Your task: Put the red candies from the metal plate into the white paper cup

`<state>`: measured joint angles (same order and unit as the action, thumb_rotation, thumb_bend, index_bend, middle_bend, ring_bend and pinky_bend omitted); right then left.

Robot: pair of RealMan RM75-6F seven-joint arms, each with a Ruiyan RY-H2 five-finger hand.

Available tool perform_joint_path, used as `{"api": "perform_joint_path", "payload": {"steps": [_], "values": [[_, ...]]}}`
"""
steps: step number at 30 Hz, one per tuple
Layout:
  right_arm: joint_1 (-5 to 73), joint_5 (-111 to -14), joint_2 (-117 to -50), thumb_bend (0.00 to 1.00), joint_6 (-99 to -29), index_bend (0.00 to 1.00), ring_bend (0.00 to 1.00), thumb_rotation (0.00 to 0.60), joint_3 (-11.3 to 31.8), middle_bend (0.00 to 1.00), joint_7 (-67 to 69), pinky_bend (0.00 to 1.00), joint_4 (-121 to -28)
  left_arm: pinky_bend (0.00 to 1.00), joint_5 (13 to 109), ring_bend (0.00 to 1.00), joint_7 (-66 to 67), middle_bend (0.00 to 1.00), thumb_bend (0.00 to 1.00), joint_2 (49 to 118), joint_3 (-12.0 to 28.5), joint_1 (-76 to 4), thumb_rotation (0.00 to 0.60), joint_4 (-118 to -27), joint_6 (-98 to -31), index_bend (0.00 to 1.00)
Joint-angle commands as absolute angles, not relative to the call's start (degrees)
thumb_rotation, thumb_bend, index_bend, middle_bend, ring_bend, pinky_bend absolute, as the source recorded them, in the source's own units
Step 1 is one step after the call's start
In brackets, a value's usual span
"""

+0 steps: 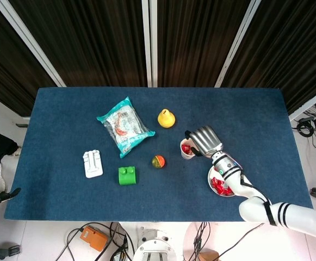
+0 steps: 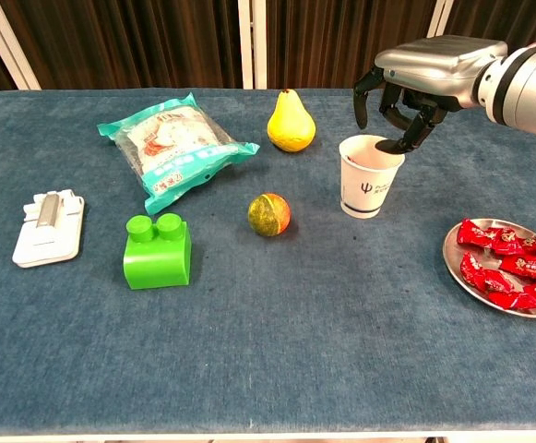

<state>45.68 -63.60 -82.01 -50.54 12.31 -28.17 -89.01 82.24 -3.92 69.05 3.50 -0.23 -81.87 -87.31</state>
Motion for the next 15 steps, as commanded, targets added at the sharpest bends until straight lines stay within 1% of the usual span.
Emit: {"api": "perform_joint_path", "payload": {"steps": [1, 5, 8, 10, 12, 15], "values": [[45.6, -64.0, -81.6, 0.49, -51.0, 0.42, 1.0, 0.6, 12.1, 0.84, -27.8, 1.0, -89.4, 0.0, 82.3, 0.0, -3.9, 0.04, 0.0, 69.1, 3.5, -0.3, 0.6, -81.9, -87.2, 0.0], [43.1, -67.0, -78.4, 0.49, -54.7, 0.43, 1.0, 0.6, 11.0, 0.84, -25.6, 1.0, -92.7, 0.0, 82.5, 0.0, -3.9, 0.04, 0.0, 69.1, 3.5, -0.5, 0.6, -81.9, -87.1, 0.0], [38.6, -71.3, -74.1, 0.49, -59.5, 0.47, 1.0, 0.6, 7.7, 0.84, -23.3, 1.0, -95.6, 0.0, 82.5, 0.0, -4.0, 0.04, 0.0, 69.2, 3.6, -0.7, 0.6, -81.7, -86.9, 0.0], [36.1, -73.5, -72.3, 0.49, -61.4, 0.5, 1.0, 0.6, 5.2, 0.84, -22.5, 1.0, -95.8, 0.0, 82.6, 0.0, -4.1, 0.04, 0.0, 69.2, 3.6, -0.8, 0.6, -81.7, -86.8, 0.0], [33.6, -75.6, -71.1, 0.49, -63.2, 0.51, 1.0, 0.6, 2.5, 0.84, -22.4, 1.0, -94.9, 0.0, 82.9, 0.0, -4.1, 0.04, 0.0, 69.3, 3.6, -0.9, 0.6, -81.6, -86.9, 0.0], [30.9, -76.5, -70.7, 0.48, -64.3, 0.52, 1.0, 0.6, -0.4, 0.84, -22.5, 1.0, -93.6, 0.0, 83.2, 0.0, -4.0, 0.04, 0.0, 69.4, 3.5, -1.1, 0.6, -81.7, -86.9, 0.0]]}}
